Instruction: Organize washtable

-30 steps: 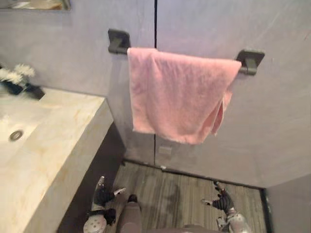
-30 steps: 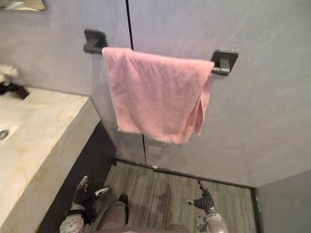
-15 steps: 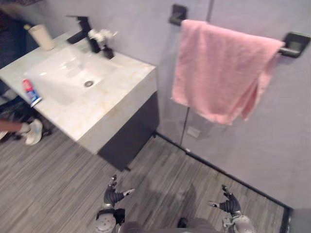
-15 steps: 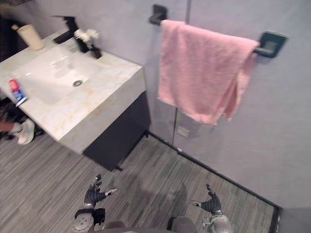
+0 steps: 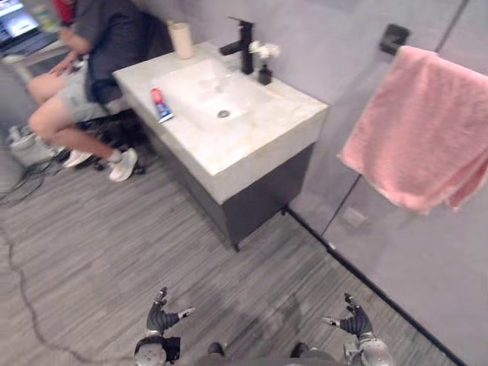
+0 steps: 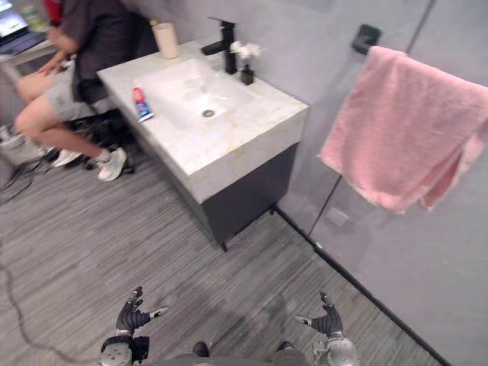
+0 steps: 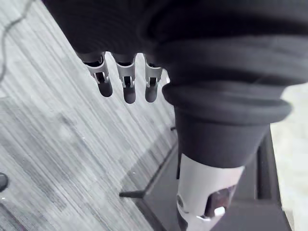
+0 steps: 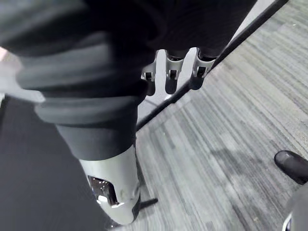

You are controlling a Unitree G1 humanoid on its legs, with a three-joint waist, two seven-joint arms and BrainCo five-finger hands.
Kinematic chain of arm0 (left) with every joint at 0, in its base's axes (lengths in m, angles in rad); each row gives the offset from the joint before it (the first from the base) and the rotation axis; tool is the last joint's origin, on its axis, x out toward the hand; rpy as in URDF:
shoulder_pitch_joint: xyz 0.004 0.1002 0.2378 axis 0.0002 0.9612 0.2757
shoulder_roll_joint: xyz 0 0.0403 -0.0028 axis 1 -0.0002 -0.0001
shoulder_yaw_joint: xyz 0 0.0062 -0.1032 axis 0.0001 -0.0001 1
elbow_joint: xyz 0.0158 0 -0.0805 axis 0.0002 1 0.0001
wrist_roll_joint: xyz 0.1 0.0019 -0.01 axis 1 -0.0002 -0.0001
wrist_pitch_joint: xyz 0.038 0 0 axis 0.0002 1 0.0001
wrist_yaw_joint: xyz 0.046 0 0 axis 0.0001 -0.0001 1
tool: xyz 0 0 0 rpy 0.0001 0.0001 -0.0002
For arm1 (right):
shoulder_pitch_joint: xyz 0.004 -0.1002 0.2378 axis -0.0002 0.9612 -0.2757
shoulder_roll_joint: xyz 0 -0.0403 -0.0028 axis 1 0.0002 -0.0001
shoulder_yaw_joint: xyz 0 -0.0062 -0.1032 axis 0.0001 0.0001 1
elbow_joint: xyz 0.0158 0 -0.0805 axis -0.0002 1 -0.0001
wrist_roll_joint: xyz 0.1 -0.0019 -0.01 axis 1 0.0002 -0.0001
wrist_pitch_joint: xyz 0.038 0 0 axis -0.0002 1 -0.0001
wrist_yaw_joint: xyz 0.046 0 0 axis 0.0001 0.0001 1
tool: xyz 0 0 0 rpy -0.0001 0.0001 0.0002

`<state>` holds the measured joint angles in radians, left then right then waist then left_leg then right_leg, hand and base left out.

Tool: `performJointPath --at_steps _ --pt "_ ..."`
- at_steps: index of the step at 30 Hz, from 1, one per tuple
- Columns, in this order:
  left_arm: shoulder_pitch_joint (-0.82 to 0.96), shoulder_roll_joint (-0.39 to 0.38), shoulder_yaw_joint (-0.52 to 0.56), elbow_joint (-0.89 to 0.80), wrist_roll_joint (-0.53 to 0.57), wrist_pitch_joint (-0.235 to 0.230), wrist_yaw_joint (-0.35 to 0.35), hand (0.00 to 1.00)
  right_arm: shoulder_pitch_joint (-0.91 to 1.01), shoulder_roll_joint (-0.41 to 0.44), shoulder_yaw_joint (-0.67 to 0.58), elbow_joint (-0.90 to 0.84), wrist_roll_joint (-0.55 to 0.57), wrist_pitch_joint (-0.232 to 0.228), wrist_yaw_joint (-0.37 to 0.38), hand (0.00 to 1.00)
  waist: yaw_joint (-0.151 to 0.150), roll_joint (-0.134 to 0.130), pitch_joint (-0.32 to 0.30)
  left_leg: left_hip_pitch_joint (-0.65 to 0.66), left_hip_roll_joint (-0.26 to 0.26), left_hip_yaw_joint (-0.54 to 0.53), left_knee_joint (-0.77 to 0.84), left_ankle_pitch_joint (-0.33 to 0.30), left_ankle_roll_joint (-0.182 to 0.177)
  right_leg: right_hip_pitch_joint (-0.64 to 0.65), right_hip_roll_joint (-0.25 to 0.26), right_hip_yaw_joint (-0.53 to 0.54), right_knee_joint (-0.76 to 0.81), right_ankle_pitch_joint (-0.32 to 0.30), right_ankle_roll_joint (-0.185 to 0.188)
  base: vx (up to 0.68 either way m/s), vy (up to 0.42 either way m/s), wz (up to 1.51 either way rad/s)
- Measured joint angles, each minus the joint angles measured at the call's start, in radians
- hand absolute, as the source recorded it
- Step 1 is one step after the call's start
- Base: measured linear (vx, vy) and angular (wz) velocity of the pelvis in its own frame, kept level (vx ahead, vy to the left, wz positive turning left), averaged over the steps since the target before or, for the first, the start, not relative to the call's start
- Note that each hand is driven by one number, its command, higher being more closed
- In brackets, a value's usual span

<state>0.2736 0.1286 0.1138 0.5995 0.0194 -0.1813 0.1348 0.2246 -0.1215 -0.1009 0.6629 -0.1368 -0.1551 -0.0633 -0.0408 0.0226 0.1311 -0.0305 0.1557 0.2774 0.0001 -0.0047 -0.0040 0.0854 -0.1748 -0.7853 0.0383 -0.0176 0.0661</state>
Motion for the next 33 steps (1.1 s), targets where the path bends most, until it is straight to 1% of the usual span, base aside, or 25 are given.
performJointPath --at_steps 1,2,3,4,6,9,11,12,13,14,15,16,17,18,19,21,23,25,26,28,29,30,31,32,33 --pt "0.002 -0.004 0.012 0.0 -0.013 0.0 0.002 0.0 0.001 0.001 0.0 0.0 0.0 0.0 -0.001 0.0 -0.004 -0.003 0.002 -0.008 0.0 0.054 -0.006 -0.021 0.031 0.004 -0.013 -0.033 -0.007 -0.001 0.012 -0.06 0.159 1.78" --pt "-0.001 -0.008 0.019 0.0 -0.024 0.0 0.01 0.0 0.0 -0.002 0.0 0.001 0.0 0.001 -0.002 0.0 -0.007 -0.023 0.011 -0.011 0.009 0.162 -0.004 -0.027 0.039 0.015 -0.044 -0.089 -0.016 0.001 0.02 -0.01 0.227 1.82" --pt "0.001 -0.011 0.02 0.004 -0.03 0.0 0.02 0.0 -0.002 -0.009 -0.002 0.001 0.0 0.003 -0.004 0.0 -0.007 0.0 0.016 -0.018 0.029 0.257 0.004 -0.011 0.016 0.027 -0.057 -0.123 0.0 0.001 0.021 -0.01 0.277 1.77" --pt "0.008 -0.011 0.024 0.008 -0.03 0.0 0.02 0.0 -0.003 -0.015 -0.002 0.001 0.0 0.005 -0.005 0.0 -0.007 0.009 0.021 -0.018 0.035 0.277 0.005 0.006 -0.006 0.036 -0.06 -0.137 0.007 0.0 0.025 -0.01 0.259 1.55" --pt "0.043 -0.011 0.079 0.031 -0.031 0.0 0.023 0.0 -0.012 -0.014 0.001 0.002 0.0 0.006 -0.011 0.0 0.003 0.013 0.025 -0.025 0.029 0.265 0.025 0.081 -0.022 0.071 -0.085 -0.175 0.035 -0.006 0.06 0.03 0.238 1.05" --pt "0.093 -0.005 0.12 0.042 -0.04 0.003 0.024 0.0 -0.066 0.027 0.037 0.001 -0.001 0.004 -0.022 0.0 0.009 -0.015 0.027 -0.036 -0.012 0.239 0.056 0.056 0.001 0.084 -0.129 -0.171 0.051 0.003 0.075 0.09 0.167 0.36" --pt "0.093 -0.006 0.122 0.045 -0.046 0.003 0.023 0.0 -0.087 0.049 0.055 0.003 -0.001 0.006 -0.022 0.0 0.03 -0.029 0.032 -0.073 -0.031 0.215 0.119 0.023 0.021 0.08 -0.156 -0.17 0.068 0.007 0.081 0.1 0.175 0.33" --pt "0.092 -0.008 0.123 0.038 -0.047 0.002 0.023 0.0 -0.101 0.052 0.075 0.003 -0.001 0.006 -0.022 0.0 0.04 -0.04 0.036 -0.106 -0.036 0.203 0.186 -0.029 0.023 0.074 -0.18 -0.145 0.102 -0.001 0.081 0.1 0.199 0.32" --pt "0.092 -0.008 0.122 0.036 -0.047 0.002 0.022 0.0 -0.11 0.058 0.081 -0.002 -0.001 0.006 -0.022 0.0 0.052 -0.041 0.04 -0.138 -0.047 0.183 0.242 -0.087 0.03 0.043 -0.211 -0.037 0.18 -0.062 -0.008 0.1 0.211 0.4" --pt "0.093 -0.009 0.12 0.035 -0.047 0.002 0.022 0.0 -0.107 0.057 0.08 -0.006 -0.001 0.006 -0.022 0.0 0.051 -0.043 0.042 -0.146 -0.06 0.16 0.26 -0.105 0.041 0.024 -0.223 0.049 0.233 -0.088 -0.074 0.11 0.222 0.75" --pt "0.093 -0.007 0.111 0.033 -0.046 0.002 0.021 0.0 -0.101 0.052 0.083 -0.009 -0.001 0.007 -0.021 0.0 0.042 -0.052 0.047 -0.139 -0.086 0.121 0.277 -0.129 0.052 -0.036 -0.251 0.255 0.37 -0.064 -0.132 0.22 0.191 1.29" --pt "0.091 0.005 0.11 0.027 -0.046 0.0 0.02 0.0 -0.087 0.059 0.089 -0.008 0.0 0.008 -0.021 0.0 0.023 -0.038 0.056 -0.133 -0.103 0.054 0.281 -0.151 0.056 -0.111 -0.239 0.463 0.525 -0.09 -0.083 0.21 0.145 1.25" --pt "0.089 0.009 0.11 0.027 -0.045 0.0 0.02 0.0 -0.086 0.06 0.094 -0.008 0.0 0.007 -0.021 0.0 0.02 -0.041 0.058 -0.132 -0.106 0.046 0.28 -0.154 0.058 -0.123 -0.229 0.486 0.548 -0.114 -0.064 0.24 0.067 1.11" --pt "0.077 0.016 0.111 0.03 -0.045 0.001 0.021 0.0 -0.088 0.067 0.121 -0.008 0.0 0.007 -0.019 0.0 0.017 -0.06 0.075 -0.119 -0.111 0.019 0.275 -0.16 0.067 -0.185 -0.179 0.548 0.629 -0.201 -0.044 0.18 0.024 0.54" --pt "0.07 0.024 0.112 0.031 -0.045 0.002 0.022 0.0 -0.095 0.075 0.136 -0.009 0.0 0.007 -0.019 0.0 0.016 -0.07 0.084 -0.102 -0.115 0.004 0.265 -0.162 0.069 -0.227 -0.14 0.561 0.653 -0.242 -0.05 0.23 0.027 0.59" --pt "0.057 0.021 0.085 0.035 -0.045 0.004 0.02 0.0 -0.096 0.074 0.153 -0.009 0.001 0.005 -0.019 0.0 0.001 -0.068 0.091 -0.052 -0.119 -0.031 0.238 -0.176 0.067 -0.299 -0.061 0.526 0.612 -0.271 -0.041 0.27 0.001 0.52" --pt "0.025 0.014 0.052 0.044 -0.045 0.004 0.018 0.0 -0.097 0.067 0.152 -0.009 0.01 0.005 -0.019 0.0 -0.005 -0.063 0.105 0.01 -0.118 -0.04 0.224 -0.202 0.059 -0.343 -0.014 0.48 0.493 -0.253 -0.028 0.31 -0.028 0.33" --pt "-0.02 0.007 0.04 0.074 -0.045 0.002 0.016 0.0 -0.081 0.059 0.15 -0.01 0.01 0.005 -0.018 0.0 -0.018 -0.068 0.105 0.067 -0.122 -0.056 0.209 -0.237 0.028 -0.377 0.018 0.438 0.238 -0.13 -0.019 0.35 -0.077 0.38" --pt "-0.026 0.007 0.039 0.079 -0.045 0.002 0.016 0.0 -0.075 0.058 0.149 -0.01 0.01 0.006 -0.018 0.0 -0.029 -0.072 0.103 0.079 -0.124 -0.064 0.21 -0.251 0.017 -0.389 0.02 0.449 0.207 -0.105 -0.021 0.47 -0.152 0.5" --pt "-0.028 0.006 0.027 0.079 -0.04 0.002 0.011 0.0 -0.052 0.054 0.141 -0.022 0.021 0.005 -0.013 0.0 -0.055 -0.071 0.097 0.123 -0.118 -0.097 0.223 -0.304 -0.015 -0.411 0.03 0.511 0.24 -0.045 -0.058 0.42 -0.191 0.44" --pt "-0.022 -0.001 0.023 0.079 -0.026 0.003 -0.001 0.0 -0.034 0.049 0.131 -0.042 0.02 0.005 -0.005 0.0 -0.06 -0.062 0.072 0.147 -0.091 -0.107 0.23 -0.328 -0.052 -0.419 0.047 0.508 0.306 -0.031 -0.078 0.55 -0.22 0.26" --pt "-0.012 -0.009 0.011 0.078 -0.024 0.002 -0.003 0.0 -0.009 0.04 0.128 -0.068 0.019 0.006 0.001 0.0 -0.055 -0.03 0.056 0.164 -0.055 -0.106 0.285 -0.335 -0.082 -0.406 0.077 0.495 0.342 -0.041 -0.095 0.58 -0.21 0.17" --pt "-0.015 -0.014 0.011 0.078 -0.024 0.003 -0.005 0.0 -0.008 0.04 0.128 -0.074 0.018 0.006 0.0 0.0 -0.057 -0.021 0.06 0.144 -0.025 -0.105 0.373 -0.336 -0.105 -0.391 0.092 0.487 0.359 -0.061 -0.125 0.63 -0.223 -0.06" --pt "-0.013 -0.03 0.015 0.072 -0.023 0.003 -0.005 0.0 -0.004 0.04 0.131 -0.094 0.018 0.008 0.002 0.0 -0.054 -0.003 0.069 0.085 0.038 -0.105 0.596 -0.303 -0.149 -0.335 0.131 0.482 0.363 -0.089 -0.152 0.66 -0.217 -0.37" --pt "0.001 -0.044 0.018 0.062 -0.023 0.003 -0.007 0.0 0.0 0.049 0.134 -0.125 0.018 0.008 0.001 0.0 -0.052 0.01 0.069 0.02 0.098 -0.102 0.81 -0.262 -0.159 -0.279 0.171 0.5 0.356 -0.123 -0.171 0.66 -0.201 -0.61"
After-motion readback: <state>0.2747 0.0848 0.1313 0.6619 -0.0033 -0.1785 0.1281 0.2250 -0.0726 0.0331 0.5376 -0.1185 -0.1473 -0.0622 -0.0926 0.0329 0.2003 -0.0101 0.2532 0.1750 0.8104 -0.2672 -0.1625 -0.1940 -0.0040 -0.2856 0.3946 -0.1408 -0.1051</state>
